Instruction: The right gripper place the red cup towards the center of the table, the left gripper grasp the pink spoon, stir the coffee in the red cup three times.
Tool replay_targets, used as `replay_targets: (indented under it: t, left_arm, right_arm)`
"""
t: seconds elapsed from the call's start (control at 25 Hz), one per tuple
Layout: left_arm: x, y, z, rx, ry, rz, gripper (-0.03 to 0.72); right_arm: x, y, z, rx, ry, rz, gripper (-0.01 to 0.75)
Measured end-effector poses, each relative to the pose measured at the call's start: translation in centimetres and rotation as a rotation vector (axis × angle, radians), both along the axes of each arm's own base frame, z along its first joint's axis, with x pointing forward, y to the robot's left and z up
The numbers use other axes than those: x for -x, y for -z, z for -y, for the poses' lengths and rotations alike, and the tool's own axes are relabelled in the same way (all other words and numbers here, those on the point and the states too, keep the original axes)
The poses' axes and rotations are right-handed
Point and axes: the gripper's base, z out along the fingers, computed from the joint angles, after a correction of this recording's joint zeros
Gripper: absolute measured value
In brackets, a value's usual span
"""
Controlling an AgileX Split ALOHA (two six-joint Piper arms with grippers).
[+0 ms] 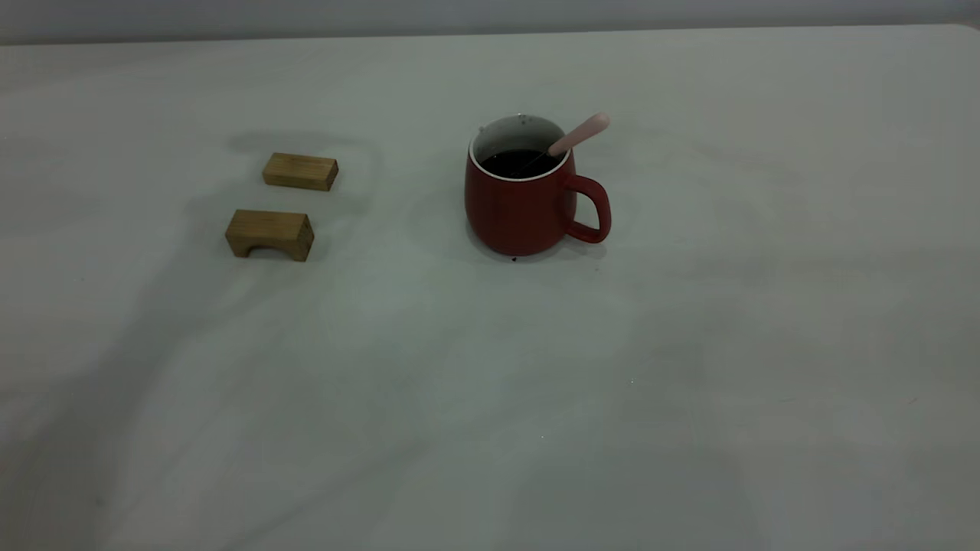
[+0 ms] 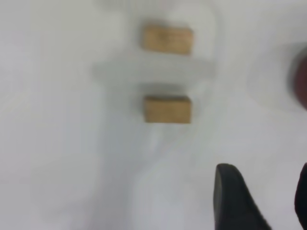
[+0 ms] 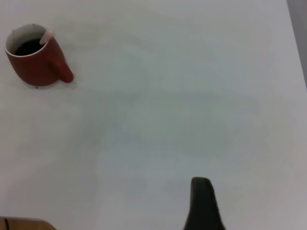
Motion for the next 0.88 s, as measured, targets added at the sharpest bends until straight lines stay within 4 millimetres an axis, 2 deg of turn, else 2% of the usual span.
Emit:
replay_targets:
  t: [0.12, 0.2, 0.28, 0.52, 0.68, 0.88]
  left_arm:
    - [1.9, -1.6, -0.7, -0.021, 0.065, 0.015, 0.389]
    - [4.1, -1.7, -1.5, -0.043, 0.084, -0.017, 0.389]
    - [6.9, -1.9, -2.4, -0.064, 0.088, -0.042, 0.389]
    - [16.6, -0.7, -5.7, -0.115, 0.094, -0.137, 0.389]
    - [22.8, -1.0, -7.7, -0.106, 0.093, -0.087, 0.389]
    - [28.6, -0.7, -9.8, -0.08, 0.06, 0.009, 0.389]
  right_arm:
    - [0.0, 0.0, 0.0, 0.0, 0.0, 0.0, 0.583]
    - [0.0, 0.0, 0.0, 0.0, 0.0, 0.0, 0.583]
    - [0.0, 0.0, 0.0, 0.0, 0.0, 0.0, 0.583]
    - [0.0, 0.0, 0.0, 0.0, 0.0, 0.0, 0.583]
    - [0.0, 0.0, 0.0, 0.0, 0.0, 0.0, 0.583]
    - [0.0, 0.0, 0.0, 0.0, 0.0, 0.0, 0.583]
